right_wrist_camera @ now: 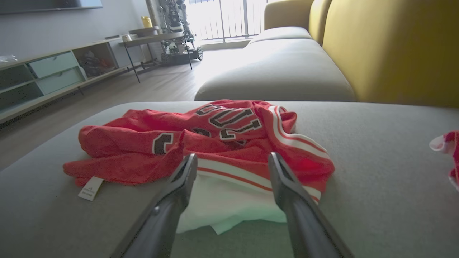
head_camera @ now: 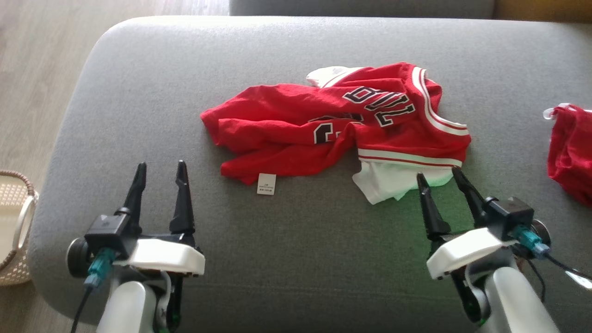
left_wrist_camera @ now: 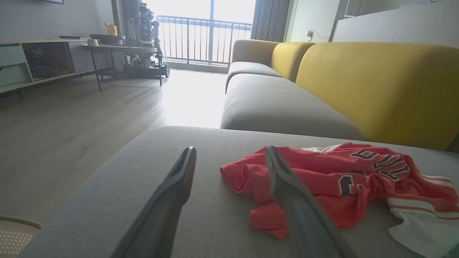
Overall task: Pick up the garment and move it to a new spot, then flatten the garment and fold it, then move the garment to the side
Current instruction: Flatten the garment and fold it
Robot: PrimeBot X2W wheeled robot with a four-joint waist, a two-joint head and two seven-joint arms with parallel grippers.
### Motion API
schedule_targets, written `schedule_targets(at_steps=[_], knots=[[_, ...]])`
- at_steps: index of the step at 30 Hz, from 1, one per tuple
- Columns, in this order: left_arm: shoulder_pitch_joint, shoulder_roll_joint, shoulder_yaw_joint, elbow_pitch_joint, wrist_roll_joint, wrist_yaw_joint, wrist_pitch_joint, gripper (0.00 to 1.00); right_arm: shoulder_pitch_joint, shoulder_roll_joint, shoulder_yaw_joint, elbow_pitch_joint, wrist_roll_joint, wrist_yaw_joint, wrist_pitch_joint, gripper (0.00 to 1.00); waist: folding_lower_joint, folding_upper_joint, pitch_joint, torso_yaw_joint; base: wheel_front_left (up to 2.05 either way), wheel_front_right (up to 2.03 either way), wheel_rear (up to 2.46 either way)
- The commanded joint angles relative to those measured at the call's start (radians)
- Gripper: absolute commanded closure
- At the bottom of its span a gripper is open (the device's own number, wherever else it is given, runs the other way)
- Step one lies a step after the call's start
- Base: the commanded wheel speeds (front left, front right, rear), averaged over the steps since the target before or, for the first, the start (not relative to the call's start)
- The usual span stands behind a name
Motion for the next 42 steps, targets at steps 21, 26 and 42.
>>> schedule_targets(at_steps=[21, 26, 42], knots=[[-0.067, -0.019, 0.028, -0.004, 0.023, -0.028, -0.005, 0.0, -0.185, 0.001, -0.206, 0.326, 0.133, 0.0, 0.037, 0.0, 0.0, -0.0001, 0.071, 0.086, 0.0, 0.0, 0.0], [-0.078, -0.02, 0.013, -0.004, 0.013, -0.022, -0.005, 0.0, -0.246, 0.001, -0.2, 0.426, 0.149, 0.0, 0.023, 0.0, 0.0, -0.0001, 0.087, 0.102, 0.0, 0.0, 0.0], [-0.063, -0.02, 0.029, 0.005, 0.012, -0.013, -0.005, 0.0, -0.275, 0.001, -0.086, 0.319, -0.043, 0.0, -0.042, 1.0, 0.0, -0.0001, 0.031, 0.04, 0.0, 0.0, 0.0]])
